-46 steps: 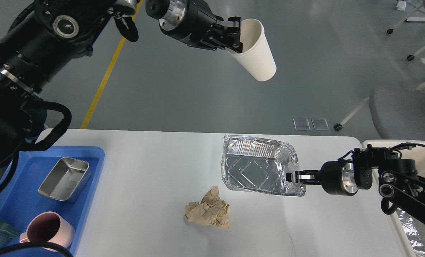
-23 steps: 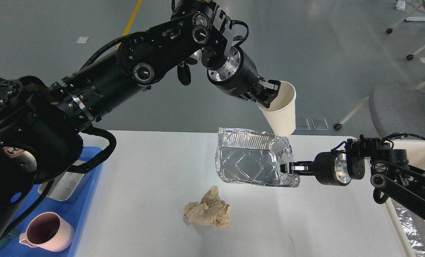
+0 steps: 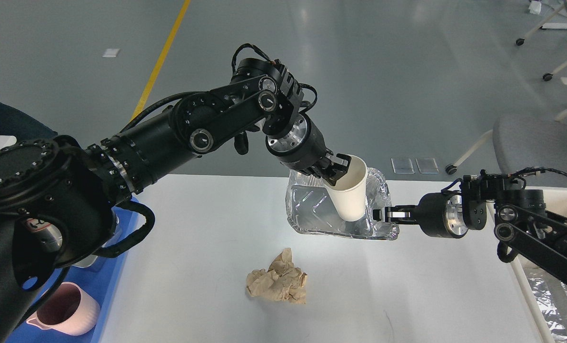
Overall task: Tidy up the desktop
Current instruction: 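Carry the paper cup over the foil tray and lower it in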
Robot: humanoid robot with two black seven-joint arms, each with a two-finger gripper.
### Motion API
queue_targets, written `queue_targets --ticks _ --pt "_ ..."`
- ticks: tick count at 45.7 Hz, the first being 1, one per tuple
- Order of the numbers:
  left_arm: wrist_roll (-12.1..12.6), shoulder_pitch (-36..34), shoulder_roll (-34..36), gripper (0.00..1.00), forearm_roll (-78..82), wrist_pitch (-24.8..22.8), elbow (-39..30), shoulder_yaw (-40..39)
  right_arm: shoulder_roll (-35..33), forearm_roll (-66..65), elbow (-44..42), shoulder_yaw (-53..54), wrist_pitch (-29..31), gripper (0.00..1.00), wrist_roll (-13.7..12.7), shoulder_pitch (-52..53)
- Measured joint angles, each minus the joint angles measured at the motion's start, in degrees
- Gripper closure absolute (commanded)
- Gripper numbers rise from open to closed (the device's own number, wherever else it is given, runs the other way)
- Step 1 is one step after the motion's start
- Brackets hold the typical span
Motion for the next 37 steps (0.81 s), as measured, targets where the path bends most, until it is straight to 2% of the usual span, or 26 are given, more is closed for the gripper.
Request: queue_targets --ticks 24,37 --pt "-0.4 0.6 -2.1 1.0 -0.1 2.8 5.9 -0.1 0.3 0.0 0.4 0.1 0.3 1.0 0.0 0.3" --pt "-0.3 0.6 -2.8 0.61 -0.7 7.0 6.0 -0.1 0.4 0.1 0.6 0.1 0.3 1.0 0.0 0.3"
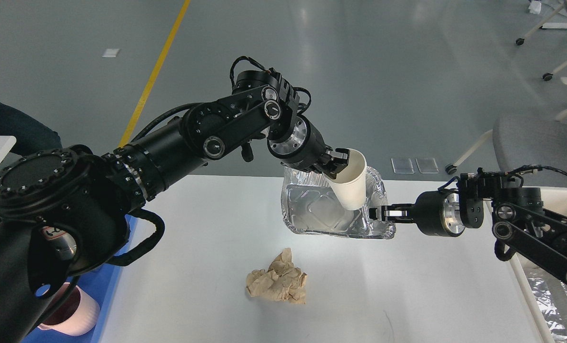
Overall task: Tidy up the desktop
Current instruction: 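Carry the paper cup over the foil tray and lower it in, then release the paper cup and withdraw the left gripper upward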
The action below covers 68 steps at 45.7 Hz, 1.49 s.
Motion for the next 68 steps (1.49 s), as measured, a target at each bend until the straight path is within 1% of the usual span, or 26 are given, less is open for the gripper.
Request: queue_targets --ticks 2,5,6,9,15,21,22,24,25,33,41,44,52,55,58,63,68 --pt "0.1 0.0 -0.2 0.56 -0.1 0.7 0.0 0.0 -0.1 0.0 0.1 0.0 0.0 1.0 0.0 0.0" --pt "0.1 0.0 -0.7 0.45 -0.1 2.0 0.0 0.0 -0.2 0.0 0.3 0.0 0.0 1.0 0.0 0.0" --pt "0.1 0.0 -0.8 0.42 -0.2 2.5 0.0 -0.1 -0.3 0.0 0.4 0.0 0.0 1.0 0.0 0.0" --pt "0.1 0.0 -1.0 0.37 -0.2 3.6 0.0 -0.3 -0.4 0.0 0.7 0.0 0.0 1.0 0.0 0.0" --pt "0.2 0.0 -1.1 0.32 -0.2 4.5 0.0 -0.6 -0.9 0.0 1.0 0.0 0.1 1.0 0.0 -0.1" --pt "0.2 0.0 -1.1 0.19 -0.2 4.8 0.0 -0.7 -1.1 0.0 1.4 0.0 0.1 1.0 0.0 -0.1" --pt "0.2 0.0 -1.1 0.15 -0.3 5.0 0.0 -0.8 -1.1 0.0 1.4 0.0 0.1 1.0 0.0 -0.1" --pt "0.2 0.0 -1.1 0.04 -0.3 5.5 0.0 -1.0 -1.1 0.0 1.5 0.0 0.1 1.0 0.0 -0.2" --pt "0.2 -0.1 -1.0 0.02 -0.4 5.9 0.0 -1.1 -1.1 0.0 1.6 0.0 0.1 1.0 0.0 -0.2" --pt "0.2 -1.5 -0.5 0.02 -2.1 9.8 0.0 -2.2 -1.1 0.0 1.6 0.0 0.2 1.0 0.0 -0.6" --pt "0.2 -2.0 0.0 0.02 -2.8 12.3 0.1 -2.5 -1.1 0.0 1.6 0.0 0.2 1.0 0.0 -0.8" --pt "-0.1 -2.0 0.3 0.02 -3.8 14.3 0.1 -3.2 -1.1 0.0 1.6 0.0 0.3 1.0 0.0 -0.8" --pt "-0.1 -1.3 0.7 0.02 -6.5 23.6 0.1 -4.6 -1.1 0.0 1.6 0.1 0.3 1.0 0.0 -0.8" --pt "0.0 -1.1 1.4 0.02 -6.7 26.1 0.0 -4.7 -1.1 0.0 1.6 0.1 0.3 1.0 0.0 -0.9" --pt "0.0 -1.1 2.8 0.02 -6.5 27.3 0.0 -4.3 -1.1 0.0 1.6 0.1 0.3 1.0 0.0 -0.9" --pt "0.0 -0.8 5.1 0.02 -6.0 27.7 0.0 -3.6 -1.3 0.0 1.6 0.0 0.3 1.0 0.0 -0.9" --pt "-0.5 1.1 8.9 0.02 -5.6 28.4 -0.2 -3.5 -1.8 0.0 1.6 0.0 0.3 1.0 0.0 -0.9"
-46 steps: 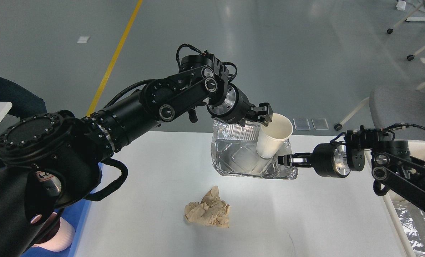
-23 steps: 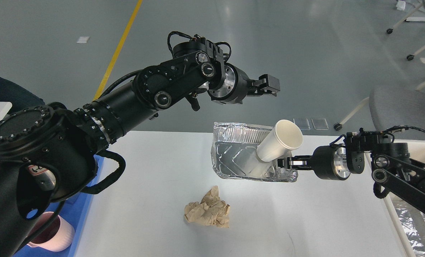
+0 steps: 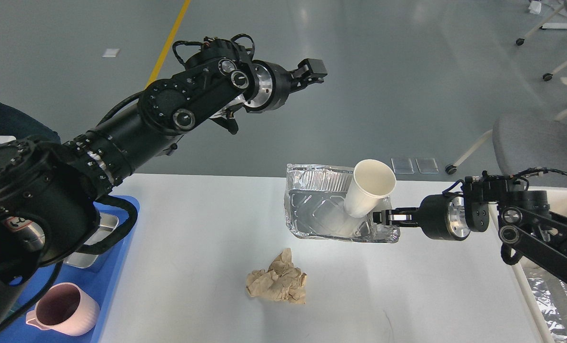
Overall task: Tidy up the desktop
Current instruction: 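Release the paper cup and withdraw the left gripper upward, then reach the left gripper down to the crumpled brown paper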
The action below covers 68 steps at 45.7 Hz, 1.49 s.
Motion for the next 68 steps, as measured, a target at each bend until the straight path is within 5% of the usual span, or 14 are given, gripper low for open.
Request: queue_targets --ticks 5,9,21,25,32,42,49,62,68 --pt "-1.5 2.3 5.9 0.02 0.2 0.2 -1.0 -0.6 -0.3 0.0 0.0 0.0 0.0 1.0 0.0 -0.3" --pt "-6.4 4.3 10.2 0.02 0.2 0.2 -1.8 -0.7 -0.5 0.0 0.0 0.1 0.0 1.0 0.0 -0.4" --pt "-37.4 13.4 22.9 0.02 -0.2 0.1 -2.4 -1.1 -1.3 0.1 0.0 0.2 0.0 1.0 0.0 -0.7" --pt "-42.6 17.3 26.2 0.02 -0.8 -0.5 -3.1 -2.7 -1.5 0.1 0.1 0.2 0.0 1.0 0.0 -0.9" --pt "-44.4 23.8 35.9 0.02 -1.0 -3.8 -12.4 -5.1 -2.3 0.2 0.5 0.3 -0.1 1.0 0.0 -1.3" --pt "-42.0 30.1 56.8 0.02 -1.1 -7.7 -32.8 -4.0 -2.8 0.2 1.3 0.9 -0.1 1.0 0.0 -2.2" --pt "-41.5 31.7 73.8 0.02 -1.1 -14.6 -44.0 -3.9 -3.2 0.2 1.3 1.0 -0.1 1.0 0.0 -2.2" --pt "-41.9 31.8 92.1 0.02 -1.4 -32.2 -47.2 -3.9 -3.6 0.2 1.3 1.2 -0.2 1.0 0.0 -2.2" --pt "-42.0 31.3 96.1 0.02 -1.4 -35.4 -46.5 -4.1 -3.6 0.2 1.3 1.3 -0.2 1.0 0.0 -2.2"
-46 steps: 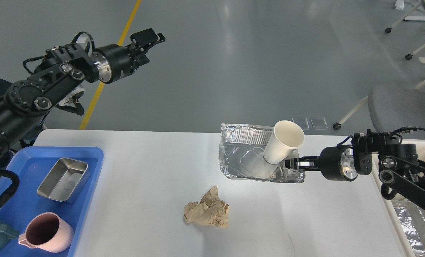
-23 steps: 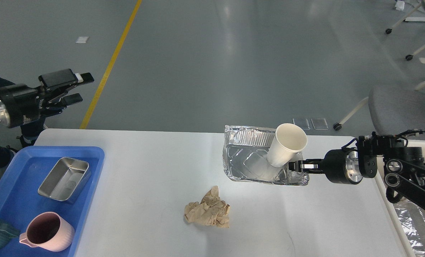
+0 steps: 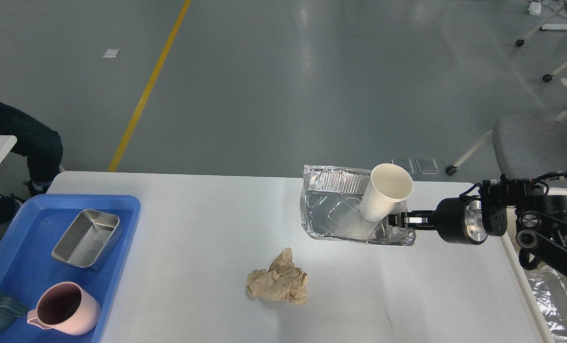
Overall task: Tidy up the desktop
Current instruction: 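Reach the left gripper down to the crumpled brown paper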
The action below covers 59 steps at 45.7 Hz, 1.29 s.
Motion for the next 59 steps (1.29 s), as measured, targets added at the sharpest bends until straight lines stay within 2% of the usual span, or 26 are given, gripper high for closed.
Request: queue_targets --ticks 5,13,16,21,25,28,33,40,47,59 --pt "0.0 -0.2 -0.3 0.02 0.3 -0.3 0.3 -0.4 0.0 0.0 0.0 0.0 0.0 1.0 0.0 -0.1" --pt "2.1 -0.2 -8.5 0.02 2.8 -0.1 0.5 -0.5 -0.3 0.1 0.0 0.0 0.0 1.0 0.0 -0.2" --pt "5.1 -0.2 -14.0 0.02 4.7 0.4 0.8 -0.5 -0.4 0.1 0.0 0.0 0.0 1.0 0.0 -0.2" --pt "13.3 -1.0 -26.2 0.02 6.6 0.9 3.0 -0.6 -0.4 0.1 0.2 0.0 0.0 1.0 0.0 -0.2" --pt "19.6 -2.0 -37.7 0.01 7.2 1.2 8.0 -0.4 -0.3 0.1 0.3 0.0 0.0 1.0 0.0 -0.4" --pt "22.2 -2.8 -47.1 0.01 8.7 1.8 13.3 -0.3 -0.3 0.1 0.4 0.0 0.0 1.0 0.0 -0.6" --pt "23.1 -4.3 -61.1 0.01 13.6 2.8 22.0 -0.1 -0.5 0.1 0.5 0.0 0.0 1.0 0.0 -1.2" --pt "23.3 -4.7 -75.3 0.01 18.8 3.4 28.9 0.4 -0.6 0.0 1.0 0.0 0.0 1.0 0.0 -2.1" --pt "24.2 -4.4 -82.5 0.01 20.5 4.3 29.7 2.6 -0.5 0.0 1.1 0.0 -0.1 1.0 0.0 -2.4" --pt "24.4 -4.1 -86.6 0.01 20.7 4.5 30.2 9.6 -0.5 0.0 1.1 0.1 -0.1 1.0 0.0 -2.4"
